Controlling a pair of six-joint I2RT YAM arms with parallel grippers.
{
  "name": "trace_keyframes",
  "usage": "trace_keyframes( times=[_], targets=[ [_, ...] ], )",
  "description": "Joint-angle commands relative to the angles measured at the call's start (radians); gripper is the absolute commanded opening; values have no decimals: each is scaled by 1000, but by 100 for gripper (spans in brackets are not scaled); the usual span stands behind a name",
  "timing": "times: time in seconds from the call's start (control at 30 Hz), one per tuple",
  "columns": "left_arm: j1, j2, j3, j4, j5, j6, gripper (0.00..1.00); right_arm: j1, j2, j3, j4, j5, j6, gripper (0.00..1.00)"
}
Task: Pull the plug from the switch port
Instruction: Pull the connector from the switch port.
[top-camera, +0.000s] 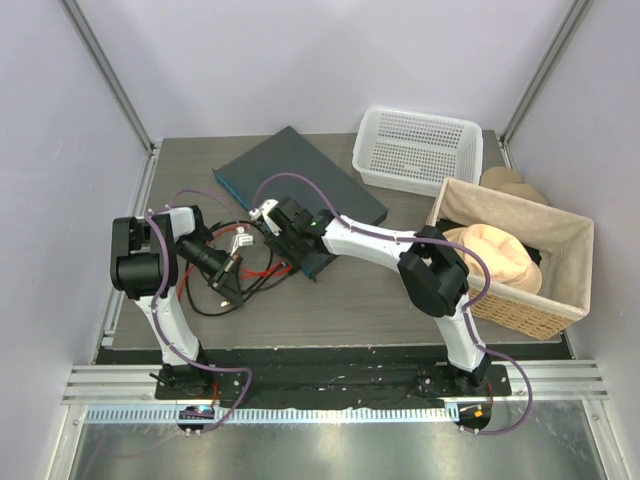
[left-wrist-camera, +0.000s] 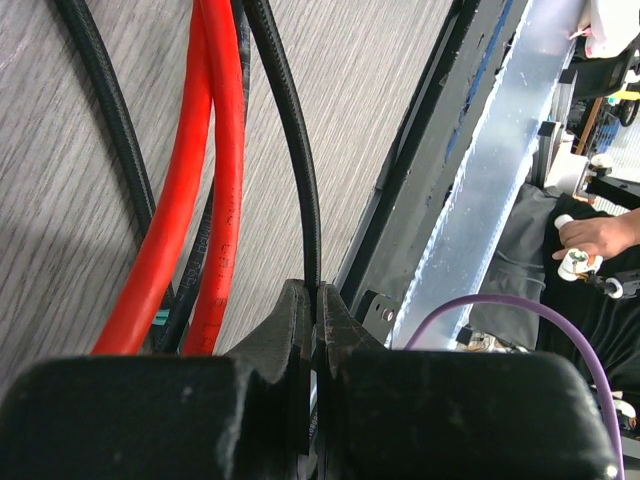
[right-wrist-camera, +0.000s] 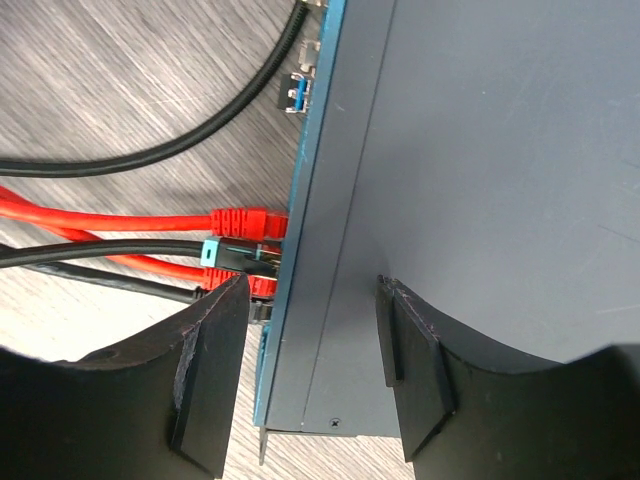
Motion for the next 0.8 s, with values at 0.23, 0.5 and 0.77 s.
trace_keyframes(
  times=[0.23,0.5,0.77],
  targets=[
    [5,-1,24,-27,7,-8,0,-5,-10,43,34,24,29,59],
    [5,-4,17,-13,-4,-20,0,-6,1,45,37,23,35,58],
    [5,-8,12,-12,-7,-20,0,-5,17,49,42,52,29,56]
  ],
)
